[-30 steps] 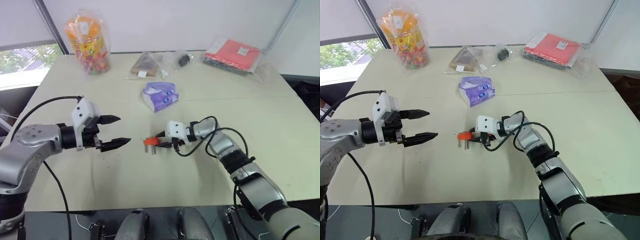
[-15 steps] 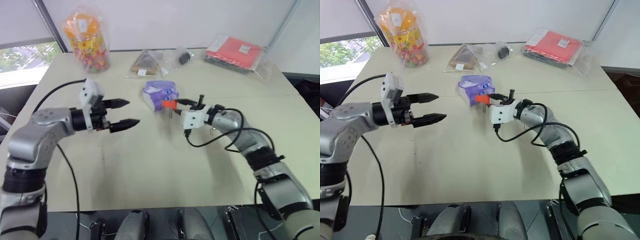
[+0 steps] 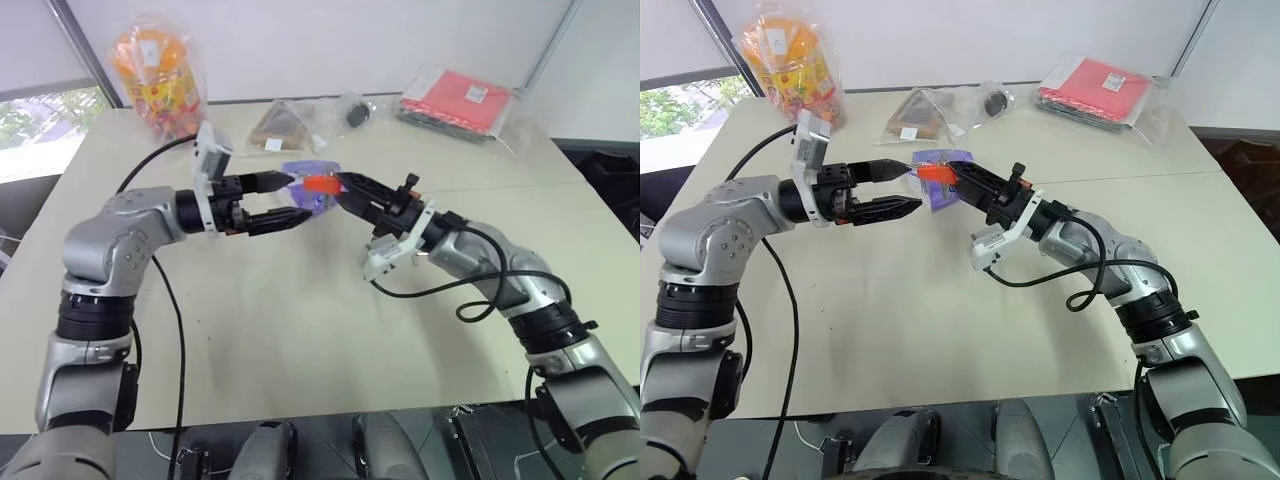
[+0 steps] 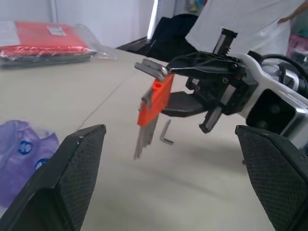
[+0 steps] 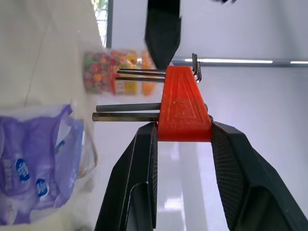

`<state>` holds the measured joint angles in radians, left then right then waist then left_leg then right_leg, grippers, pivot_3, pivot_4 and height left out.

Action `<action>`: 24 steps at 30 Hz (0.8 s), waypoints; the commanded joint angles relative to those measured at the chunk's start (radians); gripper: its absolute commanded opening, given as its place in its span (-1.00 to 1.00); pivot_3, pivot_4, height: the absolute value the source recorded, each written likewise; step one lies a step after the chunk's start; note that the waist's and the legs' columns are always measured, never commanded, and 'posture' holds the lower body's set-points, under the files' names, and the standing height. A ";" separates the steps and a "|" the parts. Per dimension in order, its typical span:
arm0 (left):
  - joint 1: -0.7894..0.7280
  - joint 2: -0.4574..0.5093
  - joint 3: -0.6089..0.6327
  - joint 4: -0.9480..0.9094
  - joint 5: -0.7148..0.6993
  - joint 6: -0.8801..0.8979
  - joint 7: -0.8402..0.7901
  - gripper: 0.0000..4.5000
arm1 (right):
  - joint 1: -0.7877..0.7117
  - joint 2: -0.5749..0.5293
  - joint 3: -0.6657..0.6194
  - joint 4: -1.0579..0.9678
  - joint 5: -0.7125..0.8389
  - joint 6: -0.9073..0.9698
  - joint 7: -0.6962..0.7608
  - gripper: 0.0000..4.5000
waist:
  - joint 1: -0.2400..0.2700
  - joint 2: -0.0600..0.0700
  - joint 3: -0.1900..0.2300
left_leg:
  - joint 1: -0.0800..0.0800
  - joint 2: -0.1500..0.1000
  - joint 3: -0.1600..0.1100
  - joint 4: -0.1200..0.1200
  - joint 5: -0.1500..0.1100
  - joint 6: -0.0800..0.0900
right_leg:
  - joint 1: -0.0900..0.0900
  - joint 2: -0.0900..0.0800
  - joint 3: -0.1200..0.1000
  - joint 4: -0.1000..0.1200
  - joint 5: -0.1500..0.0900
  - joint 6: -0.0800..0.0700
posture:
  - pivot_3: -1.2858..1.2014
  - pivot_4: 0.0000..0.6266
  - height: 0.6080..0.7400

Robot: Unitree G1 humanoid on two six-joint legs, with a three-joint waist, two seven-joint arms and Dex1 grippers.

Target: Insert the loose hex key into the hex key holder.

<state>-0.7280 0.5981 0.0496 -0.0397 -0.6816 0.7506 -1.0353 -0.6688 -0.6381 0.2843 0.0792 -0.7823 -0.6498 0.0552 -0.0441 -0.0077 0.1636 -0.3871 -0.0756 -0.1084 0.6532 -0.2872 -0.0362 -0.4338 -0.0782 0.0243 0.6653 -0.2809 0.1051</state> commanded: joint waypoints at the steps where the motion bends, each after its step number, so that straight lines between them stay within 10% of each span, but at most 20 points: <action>1: -0.034 -0.006 0.012 -0.005 -0.025 0.014 -0.003 1.00 | -0.001 0.006 -0.026 -0.054 0.012 -0.015 -0.019 -0.54 | 0.000 0.000 0.000 | 0.000 0.000 0.000 0.000 0.000 0.000 | 0.000 0.000 0.000 0.000 0.000 0.000 | 0.03 -0.52 1.00; 19: -0.070 -0.068 0.021 0.033 -0.046 0.039 0.015 1.00 | 0.001 0.009 -0.025 -0.075 0.037 -0.063 0.009 -0.54 | 0.000 0.000 0.000 | 0.000 0.000 0.000 0.001 0.000 0.000 | 0.001 0.000 0.000 0.000 0.000 0.000 | 0.03 -0.52 1.00; 24: -0.068 -0.076 0.014 0.039 -0.040 0.033 0.010 0.16 | -0.001 0.013 -0.029 -0.078 0.049 -0.061 0.016 -0.54 | 0.000 0.000 0.000 | 0.000 0.000 0.000 0.002 0.000 0.000 | 0.001 0.000 0.000 0.000 0.000 0.000 | 0.03 -0.52 1.00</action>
<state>-0.7780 0.5200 0.0538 0.0068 -0.7166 0.7984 -1.0210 -0.6662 -0.6307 0.2843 0.0435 -0.7623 -0.7059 0.0765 -0.0440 -0.0077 0.1636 -0.3871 -0.0757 -0.1086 0.6551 -0.2872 -0.0362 -0.4330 -0.0781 0.0242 0.6655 -0.2809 0.1051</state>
